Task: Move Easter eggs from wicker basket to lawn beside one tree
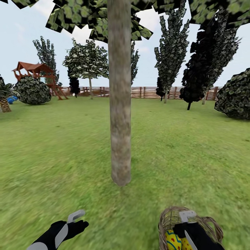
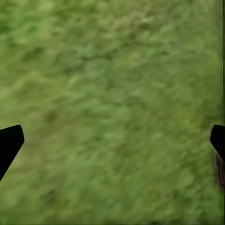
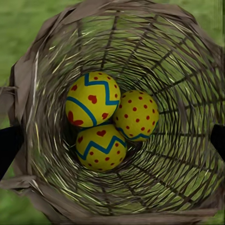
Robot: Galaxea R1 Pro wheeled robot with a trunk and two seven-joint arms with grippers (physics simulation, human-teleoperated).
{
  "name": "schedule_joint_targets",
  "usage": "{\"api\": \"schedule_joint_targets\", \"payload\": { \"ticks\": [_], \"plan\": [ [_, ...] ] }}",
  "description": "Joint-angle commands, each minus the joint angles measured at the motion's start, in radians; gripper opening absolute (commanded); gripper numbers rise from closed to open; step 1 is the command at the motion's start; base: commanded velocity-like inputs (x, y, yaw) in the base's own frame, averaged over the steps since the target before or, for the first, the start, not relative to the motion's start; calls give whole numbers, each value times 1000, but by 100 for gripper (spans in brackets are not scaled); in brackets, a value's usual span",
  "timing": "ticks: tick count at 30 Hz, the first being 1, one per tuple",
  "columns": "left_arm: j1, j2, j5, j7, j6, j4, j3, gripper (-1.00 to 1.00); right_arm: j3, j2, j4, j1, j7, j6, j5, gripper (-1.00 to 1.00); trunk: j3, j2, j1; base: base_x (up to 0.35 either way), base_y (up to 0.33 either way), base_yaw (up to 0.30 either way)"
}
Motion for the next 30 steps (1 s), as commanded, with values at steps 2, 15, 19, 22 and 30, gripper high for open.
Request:
{"api": "schedule_joint_targets", "payload": {
  "ticks": [2,15,19,22,30],
  "plan": [
    [0,0,5,-2,7,-2,5,100,6,-1,-1,-1,-6,6,-1,100,2,7,-4,0,0,-165],
    [0,0,5,-2,6,-3,6,100,7,-1,0,-1,-6,6,-1,100,2,7,-4,0,0,-14],
    [0,0,5,-3,4,-2,6,100,5,-2,0,-1,-6,6,-1,100,2,7,-4,0,0,0],
    [0,0,5,-4,4,-2,7,100,6,-3,0,-1,-6,6,-1,100,2,7,-4,0,0,0],
    [0,1,5,-4,4,-3,7,100,4,-3,0,-1,-6,6,-1,100,2,7,-4,0,0,0]
  ]
}}
